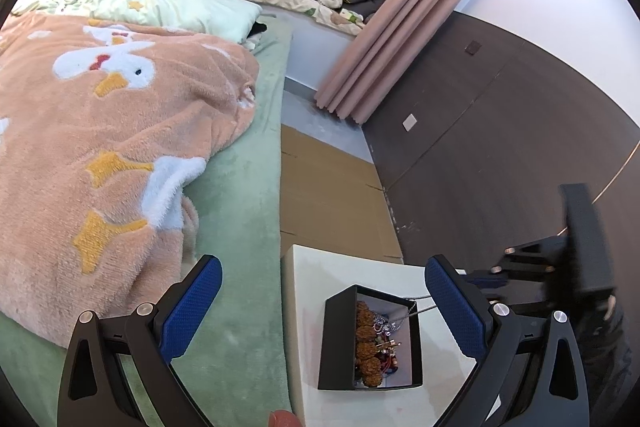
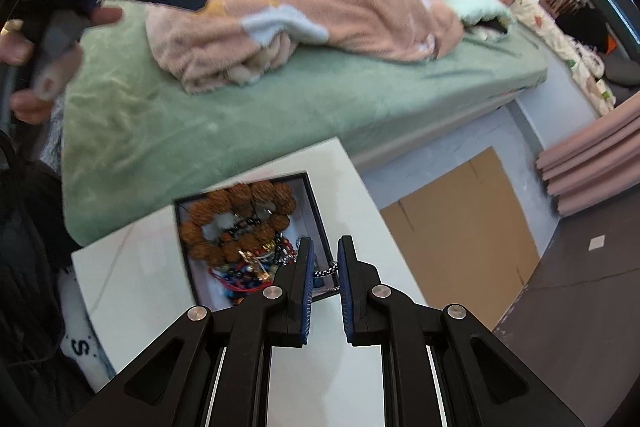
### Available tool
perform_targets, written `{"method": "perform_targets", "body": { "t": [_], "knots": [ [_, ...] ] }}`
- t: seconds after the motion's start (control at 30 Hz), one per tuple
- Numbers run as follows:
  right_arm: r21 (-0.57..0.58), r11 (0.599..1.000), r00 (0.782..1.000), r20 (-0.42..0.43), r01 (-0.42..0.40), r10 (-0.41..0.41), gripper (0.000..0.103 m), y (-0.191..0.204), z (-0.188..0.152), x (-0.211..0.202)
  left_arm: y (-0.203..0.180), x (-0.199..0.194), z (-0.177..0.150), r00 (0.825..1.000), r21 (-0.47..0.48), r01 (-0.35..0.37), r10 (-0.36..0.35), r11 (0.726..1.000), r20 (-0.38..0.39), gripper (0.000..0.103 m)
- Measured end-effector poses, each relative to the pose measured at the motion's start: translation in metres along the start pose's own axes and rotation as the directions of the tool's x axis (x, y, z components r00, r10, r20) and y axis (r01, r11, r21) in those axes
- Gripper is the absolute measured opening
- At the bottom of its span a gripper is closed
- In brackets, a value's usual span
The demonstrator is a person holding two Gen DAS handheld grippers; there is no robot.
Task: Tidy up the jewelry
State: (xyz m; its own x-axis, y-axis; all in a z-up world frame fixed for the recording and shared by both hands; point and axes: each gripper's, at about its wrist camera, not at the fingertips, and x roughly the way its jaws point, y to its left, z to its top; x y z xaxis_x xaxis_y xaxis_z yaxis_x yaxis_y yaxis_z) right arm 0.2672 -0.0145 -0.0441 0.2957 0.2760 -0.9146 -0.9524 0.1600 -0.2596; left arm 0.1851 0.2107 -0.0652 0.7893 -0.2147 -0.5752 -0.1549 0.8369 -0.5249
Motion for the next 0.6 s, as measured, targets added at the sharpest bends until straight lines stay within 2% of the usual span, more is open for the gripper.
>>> {"method": "perform_targets", "body": {
  "t": [0.37,0.47,0.6],
  "knots": [
    [-0.060,0.991,0.990,0.088,0.116,-0.110,0.013,0.021,0.026,-0.091,-0.005,-0.006,0.000,1.000,0.003,0.029,-0.029,1.000,0.008,0.101],
    [-0.072,0.989,0.989,0.083,0.128,-0.122,0.013,0.026,0.031,-0.092,-0.005,-0.009,-0.001,0.999,0.002,0.035,-0.035,0.999,0.012,0.101],
    [-0.054,0.988,0.989,0.050,0.144,-0.141,0.013,0.029,0.032,-0.071,-0.003,-0.012,-0.002,0.999,0.003,0.037,-0.037,0.999,0.014,0.101]
  ]
}}
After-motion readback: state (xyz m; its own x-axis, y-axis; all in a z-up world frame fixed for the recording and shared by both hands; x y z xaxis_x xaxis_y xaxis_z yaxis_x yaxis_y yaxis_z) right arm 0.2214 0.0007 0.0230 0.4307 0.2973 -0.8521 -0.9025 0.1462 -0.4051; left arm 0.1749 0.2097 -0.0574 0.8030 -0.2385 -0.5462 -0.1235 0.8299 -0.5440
